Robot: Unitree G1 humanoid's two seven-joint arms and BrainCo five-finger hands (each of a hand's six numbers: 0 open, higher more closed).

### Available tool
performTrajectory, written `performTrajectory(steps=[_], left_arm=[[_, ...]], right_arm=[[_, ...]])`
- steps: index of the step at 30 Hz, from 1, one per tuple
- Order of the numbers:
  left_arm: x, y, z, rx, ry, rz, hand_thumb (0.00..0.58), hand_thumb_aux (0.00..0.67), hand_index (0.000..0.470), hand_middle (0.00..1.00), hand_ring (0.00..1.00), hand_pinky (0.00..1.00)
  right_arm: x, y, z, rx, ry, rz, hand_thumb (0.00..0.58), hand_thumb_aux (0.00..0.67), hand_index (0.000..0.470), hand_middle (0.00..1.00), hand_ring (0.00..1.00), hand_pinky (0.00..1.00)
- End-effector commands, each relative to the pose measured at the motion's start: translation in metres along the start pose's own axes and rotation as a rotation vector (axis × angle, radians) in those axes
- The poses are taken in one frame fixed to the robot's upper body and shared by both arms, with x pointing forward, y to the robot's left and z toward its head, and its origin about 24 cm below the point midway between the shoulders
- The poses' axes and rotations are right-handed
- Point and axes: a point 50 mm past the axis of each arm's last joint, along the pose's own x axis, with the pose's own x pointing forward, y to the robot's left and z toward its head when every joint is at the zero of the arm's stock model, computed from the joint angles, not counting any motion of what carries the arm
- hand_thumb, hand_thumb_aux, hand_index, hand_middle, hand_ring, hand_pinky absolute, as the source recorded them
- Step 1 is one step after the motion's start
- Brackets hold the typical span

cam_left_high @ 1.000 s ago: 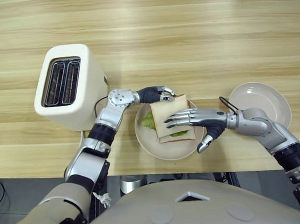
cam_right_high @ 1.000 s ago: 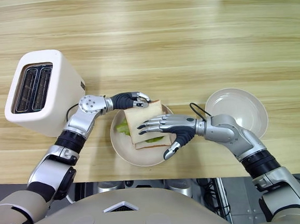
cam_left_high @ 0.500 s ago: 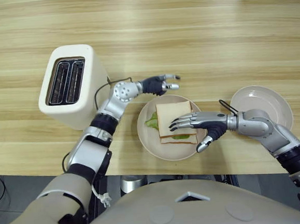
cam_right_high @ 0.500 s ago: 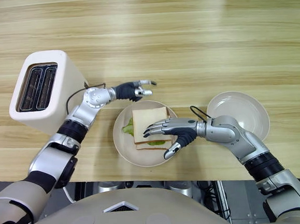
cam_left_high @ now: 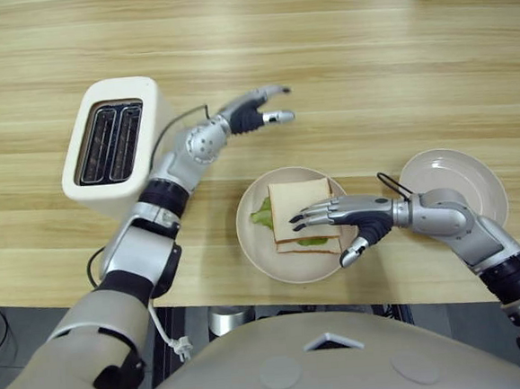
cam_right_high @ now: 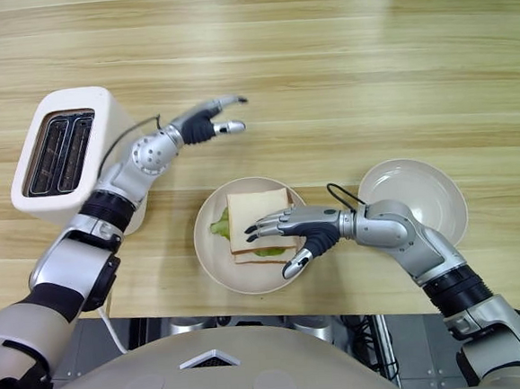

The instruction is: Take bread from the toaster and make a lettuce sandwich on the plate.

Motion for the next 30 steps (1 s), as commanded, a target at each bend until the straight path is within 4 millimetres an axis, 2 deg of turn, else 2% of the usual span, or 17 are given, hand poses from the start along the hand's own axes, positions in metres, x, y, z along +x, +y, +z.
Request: performTrajectory(steps=[1,5,8,10,11,12,13,14,15,18,20,22,25,30], left_arm=[[-0.009,-0.003,-0.002,0.008,-0.015,0.048,0.0,0.0,0.0,0.0,0.0,0.0],[-0.025,-0.005,-0.006,-0.026,-0.021,0.091,0.0,0.0,0.0,0.0,0.0,0.0],[-0.04,0.008,0.001,-0.065,-0.077,0.19,0.0,0.0,0.0,0.0,0.0,0.0],[-0.054,0.02,0.014,-0.102,-0.141,0.269,0.0,0.0,0.0,0.0,0.0,0.0],[-0.063,0.025,0.023,-0.128,-0.186,0.303,0.062,0.037,0.025,0.0,0.0,0.0],[-0.072,0.03,0.033,-0.166,-0.233,0.329,0.498,0.418,0.287,0.0,0.0,0.0],[-0.081,0.032,0.042,-0.217,-0.274,0.334,0.58,0.67,0.46,0.55,0.55,0.55],[-0.093,0.031,0.052,-0.289,-0.316,0.312,0.58,0.67,0.46,1.0,1.0,1.0],[-0.106,0.027,0.062,-0.364,-0.361,0.254,0.58,0.67,0.46,1.0,1.0,1.0],[-0.147,0.01,0.076,-0.617,-0.414,0.035,0.58,0.67,0.46,1.0,1.0,1.0],[-0.171,-0.006,0.074,-0.749,-0.389,-0.128,0.58,0.67,0.46,1.0,1.0,1.0],[-0.189,-0.022,0.065,-0.83,-0.314,-0.254,0.58,0.67,0.46,1.0,1.0,1.0],[-0.206,-0.048,0.058,-0.875,-0.216,-0.418,0.58,0.67,0.46,1.0,1.0,1.0],[-0.224,-0.087,0.056,-0.801,-0.084,-0.666,0.58,0.67,0.46,1.0,1.0,1.0]], right_arm=[[0.003,0.01,0.0,0.042,0.013,0.061,0.0,0.0,0.0,0.0,0.0,0.0],[0.0,-0.015,0.02,0.1,-0.133,-0.081,0.0,0.0,0.0,0.0,0.0,0.0],[-0.007,-0.029,0.032,0.179,-0.231,-0.16,0.0,0.0,0.0,0.0,0.0,0.0],[-0.014,-0.041,0.04,0.244,-0.31,-0.244,0.0,0.0,0.0,0.0,0.0,0.0],[-0.019,-0.046,0.043,0.301,-0.36,-0.293,0.0,0.0,0.0,0.0,0.0,0.0],[-0.023,-0.05,0.045,0.347,-0.396,-0.327,0.0,0.0,0.0,0.0,0.0,0.0],[-0.026,-0.052,0.046,0.395,-0.422,-0.353,0.0,0.0,0.0,0.0,0.0,0.0],[-0.03,-0.052,0.043,0.467,-0.441,-0.38,0.531,0.476,0.327,0.63,0.63,0.63],[-0.035,-0.049,0.038,0.539,-0.44,-0.39,0.58,0.67,0.46,1.0,1.0,1.0],[-0.05,-0.03,0.017,0.746,-0.396,-0.356,0.58,0.67,0.46,1.0,1.0,1.0],[-0.061,-0.011,0.008,0.866,-0.356,-0.285,0.58,0.67,0.46,1.0,1.0,1.0],[-0.071,0.009,0.0,0.914,-0.258,-0.192,0.58,0.67,0.46,1.0,1.0,1.0],[-0.076,0.03,-0.005,0.923,-0.146,-0.073,0.58,0.67,0.46,1.0,1.0,1.0],[-0.071,0.043,-0.002,0.868,-0.074,0.065,0.58,0.67,0.46,1.0,1.0,1.0]])
